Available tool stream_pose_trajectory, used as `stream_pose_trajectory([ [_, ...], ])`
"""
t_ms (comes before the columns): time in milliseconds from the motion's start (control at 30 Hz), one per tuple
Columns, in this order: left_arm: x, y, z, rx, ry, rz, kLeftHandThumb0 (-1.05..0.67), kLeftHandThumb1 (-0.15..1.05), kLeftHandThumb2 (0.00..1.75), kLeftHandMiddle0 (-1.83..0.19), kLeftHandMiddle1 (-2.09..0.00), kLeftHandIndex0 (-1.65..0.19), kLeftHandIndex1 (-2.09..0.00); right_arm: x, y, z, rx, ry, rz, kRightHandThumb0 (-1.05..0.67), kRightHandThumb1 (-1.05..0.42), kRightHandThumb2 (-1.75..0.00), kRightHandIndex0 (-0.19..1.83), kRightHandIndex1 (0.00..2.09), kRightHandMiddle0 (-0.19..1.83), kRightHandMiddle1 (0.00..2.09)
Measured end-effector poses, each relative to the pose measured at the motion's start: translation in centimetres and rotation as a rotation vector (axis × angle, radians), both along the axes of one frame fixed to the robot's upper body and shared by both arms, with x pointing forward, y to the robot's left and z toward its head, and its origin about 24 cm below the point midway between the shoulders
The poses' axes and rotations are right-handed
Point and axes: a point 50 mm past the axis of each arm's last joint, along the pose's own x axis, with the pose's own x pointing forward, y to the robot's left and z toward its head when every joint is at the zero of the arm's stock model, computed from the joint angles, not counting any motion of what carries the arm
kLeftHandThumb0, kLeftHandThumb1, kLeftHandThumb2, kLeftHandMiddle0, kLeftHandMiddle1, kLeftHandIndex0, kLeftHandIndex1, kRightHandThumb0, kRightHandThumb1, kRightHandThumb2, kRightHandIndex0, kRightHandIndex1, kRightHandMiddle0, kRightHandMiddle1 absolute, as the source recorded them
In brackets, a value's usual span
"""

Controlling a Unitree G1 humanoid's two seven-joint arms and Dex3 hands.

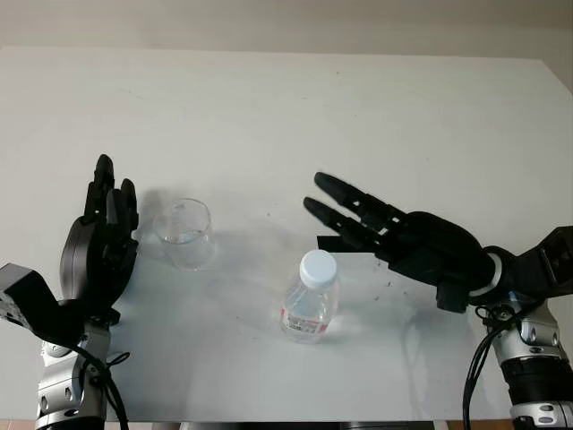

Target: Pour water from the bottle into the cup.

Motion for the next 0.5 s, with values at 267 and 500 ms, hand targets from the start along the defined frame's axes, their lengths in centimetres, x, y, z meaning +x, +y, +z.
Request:
stream_pose_trajectory([
  [267,0.5,0.2,0.1,-0.007,-0.009,0.01,-0.79,1.05,0.55,0.19,-0.05,0.19,-0.05,0.2,2.6,-1.7,-0.057,0.064,0.048,-1.05,-1.03,-0.06,-0.19,0.0,-0.19,0.0],
  [500,1.1,0.4,0.3,-0.008,-0.018,0.011,-0.79,1.05,0.55,0.19,-0.05,0.19,-0.04,1.2,4.9,-2.4,-0.092,0.1,0.109,-1.05,-0.99,-0.05,-0.19,0.0,-0.19,0.0],
])
